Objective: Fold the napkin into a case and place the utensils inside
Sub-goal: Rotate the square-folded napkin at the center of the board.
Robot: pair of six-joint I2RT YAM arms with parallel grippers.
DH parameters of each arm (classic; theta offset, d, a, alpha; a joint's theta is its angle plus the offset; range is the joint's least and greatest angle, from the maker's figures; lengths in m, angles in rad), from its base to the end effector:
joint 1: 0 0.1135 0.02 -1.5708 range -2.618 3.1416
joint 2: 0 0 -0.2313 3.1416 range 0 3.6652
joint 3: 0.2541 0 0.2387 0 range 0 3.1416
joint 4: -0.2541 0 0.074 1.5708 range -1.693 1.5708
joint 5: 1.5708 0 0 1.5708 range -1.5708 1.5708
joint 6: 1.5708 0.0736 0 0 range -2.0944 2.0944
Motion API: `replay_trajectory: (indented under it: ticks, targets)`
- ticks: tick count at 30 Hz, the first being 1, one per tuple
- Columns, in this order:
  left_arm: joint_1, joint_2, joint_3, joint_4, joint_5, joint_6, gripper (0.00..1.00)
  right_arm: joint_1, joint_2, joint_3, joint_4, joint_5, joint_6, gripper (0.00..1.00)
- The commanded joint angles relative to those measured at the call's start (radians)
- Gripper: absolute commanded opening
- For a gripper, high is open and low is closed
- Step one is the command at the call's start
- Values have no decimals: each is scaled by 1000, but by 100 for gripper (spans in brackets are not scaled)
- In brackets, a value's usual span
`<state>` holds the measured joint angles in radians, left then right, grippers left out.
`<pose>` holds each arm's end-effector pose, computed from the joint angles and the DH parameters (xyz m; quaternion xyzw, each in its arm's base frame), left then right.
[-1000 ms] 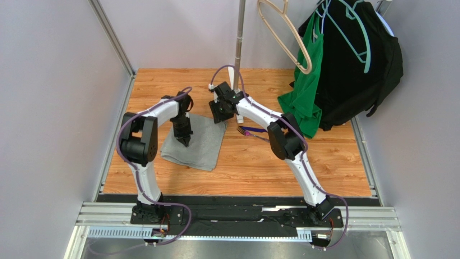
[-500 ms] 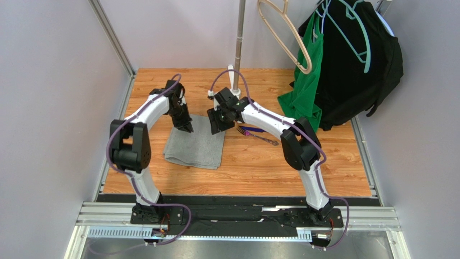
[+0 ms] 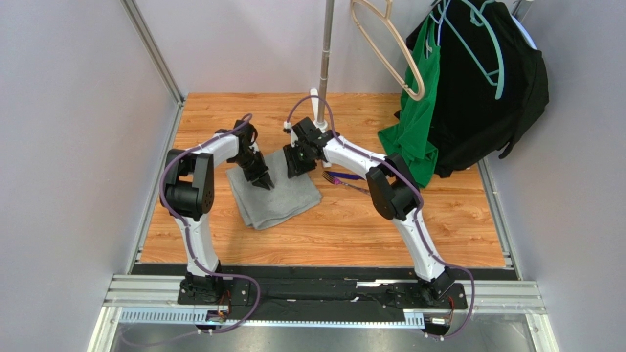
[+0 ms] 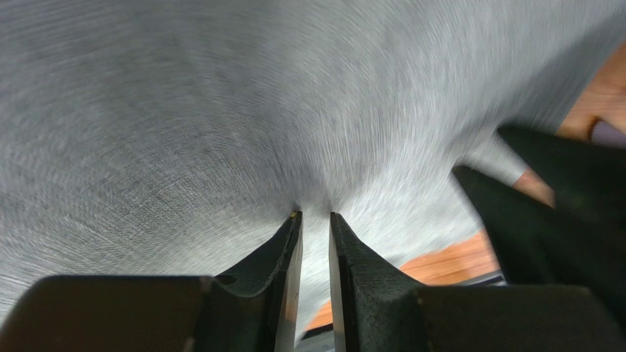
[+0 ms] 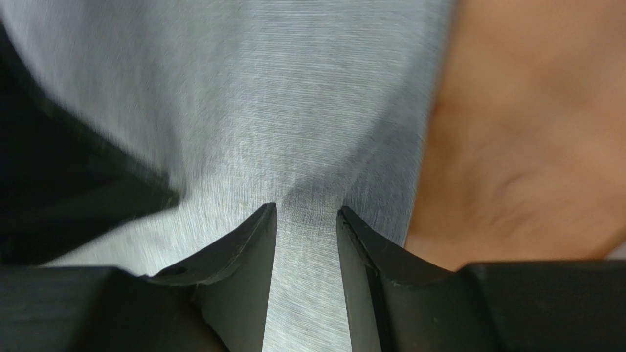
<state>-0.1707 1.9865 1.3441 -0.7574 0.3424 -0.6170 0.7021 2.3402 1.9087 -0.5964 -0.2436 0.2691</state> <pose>0.3493 -0.0853 0.0935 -0.2031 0.9607 -0.1890 0.0126 0.3634 0.3307 0.1130 -0.2372 0.9269 0.2277 0.1807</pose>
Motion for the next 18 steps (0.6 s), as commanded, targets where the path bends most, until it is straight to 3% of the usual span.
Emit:
replay_trajectory:
  ticks: [1,4,7,10,13,17,18]
  targets:
    - [-13,-37,58,37,56,-23,29,-26,126,214,-68,83,-148,43]
    - [-15,-144,47,-14,-12,-10,33,-15,75,294,-187,70,-157,47]
    - [-16,-316,-52,-43,-75,-32,40,-9,-65,115,-140,98,-81,65]
    - [-41,-472,-195,-37,-45,-111,41,-12,-243,-53,-103,121,2,74]
    - [-104,-586,-359,32,1,-206,41,-23,-347,-138,-121,129,36,75]
    - [-101,-615,-451,167,-25,-319,31,-26,-416,-207,-95,109,35,73]
    - [-101,-591,-435,164,-48,-314,23,-27,-424,-218,-88,98,35,71]
